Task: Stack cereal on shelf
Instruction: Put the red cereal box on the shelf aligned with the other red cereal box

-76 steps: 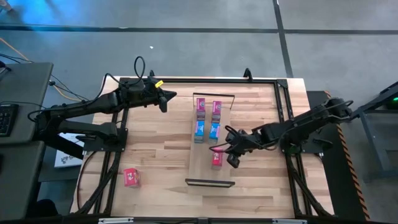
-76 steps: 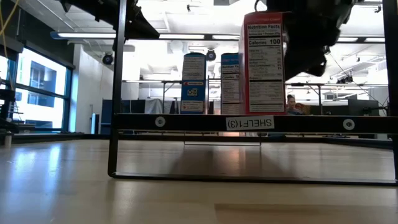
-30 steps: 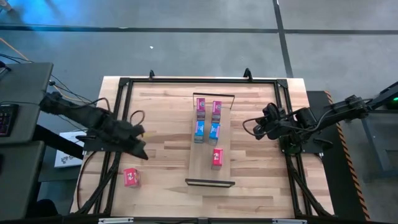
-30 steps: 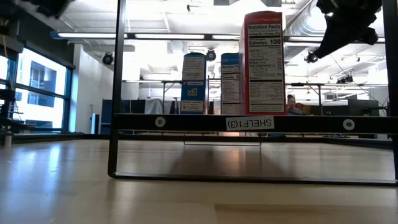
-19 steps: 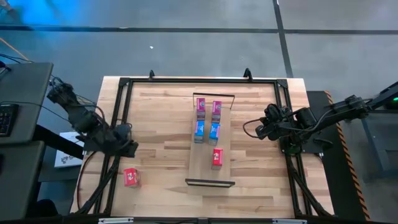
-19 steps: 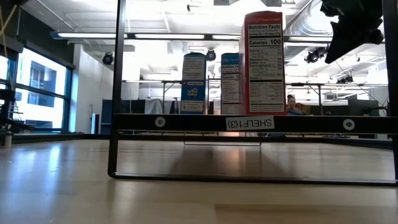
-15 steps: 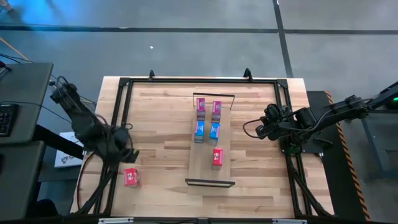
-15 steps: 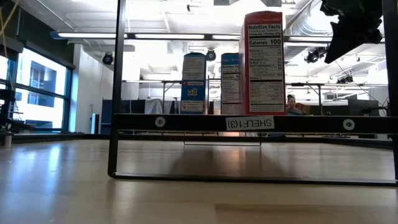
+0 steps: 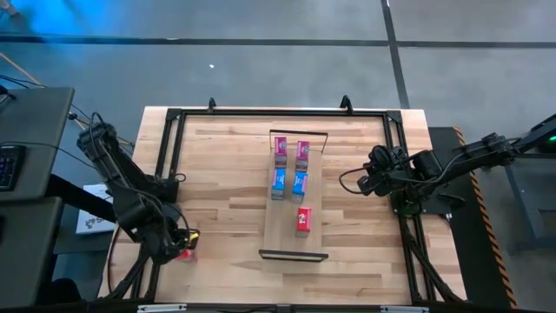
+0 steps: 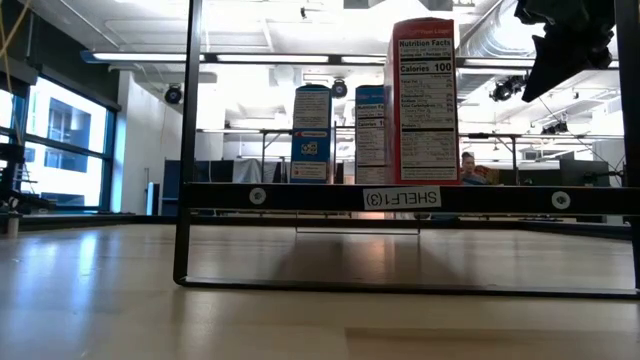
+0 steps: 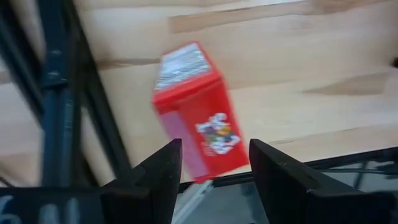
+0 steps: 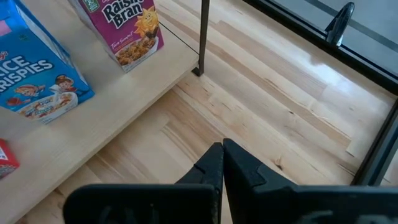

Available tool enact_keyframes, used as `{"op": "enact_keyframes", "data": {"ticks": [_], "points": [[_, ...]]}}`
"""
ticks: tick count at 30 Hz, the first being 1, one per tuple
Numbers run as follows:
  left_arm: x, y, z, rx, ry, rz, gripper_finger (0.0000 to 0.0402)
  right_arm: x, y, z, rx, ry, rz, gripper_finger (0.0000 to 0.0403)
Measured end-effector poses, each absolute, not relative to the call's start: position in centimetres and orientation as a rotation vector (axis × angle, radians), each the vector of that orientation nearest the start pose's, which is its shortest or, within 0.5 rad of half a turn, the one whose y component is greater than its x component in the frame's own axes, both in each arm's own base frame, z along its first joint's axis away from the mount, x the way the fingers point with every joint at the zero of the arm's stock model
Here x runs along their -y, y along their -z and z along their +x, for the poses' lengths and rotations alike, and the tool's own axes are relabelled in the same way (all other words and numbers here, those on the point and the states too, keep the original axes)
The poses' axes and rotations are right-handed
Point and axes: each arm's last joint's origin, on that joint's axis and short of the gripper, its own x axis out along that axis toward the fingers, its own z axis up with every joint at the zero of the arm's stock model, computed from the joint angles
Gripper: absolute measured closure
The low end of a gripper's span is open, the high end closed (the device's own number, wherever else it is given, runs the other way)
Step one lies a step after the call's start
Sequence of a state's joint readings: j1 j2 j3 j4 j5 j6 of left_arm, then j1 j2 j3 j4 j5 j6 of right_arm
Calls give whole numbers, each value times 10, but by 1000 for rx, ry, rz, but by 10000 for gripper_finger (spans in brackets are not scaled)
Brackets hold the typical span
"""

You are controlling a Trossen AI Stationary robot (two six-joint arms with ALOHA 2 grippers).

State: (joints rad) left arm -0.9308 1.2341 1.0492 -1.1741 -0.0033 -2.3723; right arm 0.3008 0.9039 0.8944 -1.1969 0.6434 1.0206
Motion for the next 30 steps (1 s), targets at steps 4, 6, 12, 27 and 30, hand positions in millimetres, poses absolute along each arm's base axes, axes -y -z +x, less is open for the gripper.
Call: {"op": "enact_keyframes", "data": {"ticks": [4, 6, 12, 27, 30], "points": [[163, -273, 127, -1262, -917, -1313, 225, -23, -284, 134, -788, 784, 367, 402], [162, -273, 126, -1268, -912, -1297, 225, -23, -284, 134, -783, 788, 371, 402], [160, -272, 123, -1303, -913, -1232, 224, -23, -284, 134, -785, 787, 382, 402], [157, -273, 121, -1311, -936, -1216, 125, -23, -284, 134, -782, 790, 373, 402], [158, -273, 121, -1349, -930, -1227, 122, -23, -284, 134, -782, 789, 371, 402]]}}
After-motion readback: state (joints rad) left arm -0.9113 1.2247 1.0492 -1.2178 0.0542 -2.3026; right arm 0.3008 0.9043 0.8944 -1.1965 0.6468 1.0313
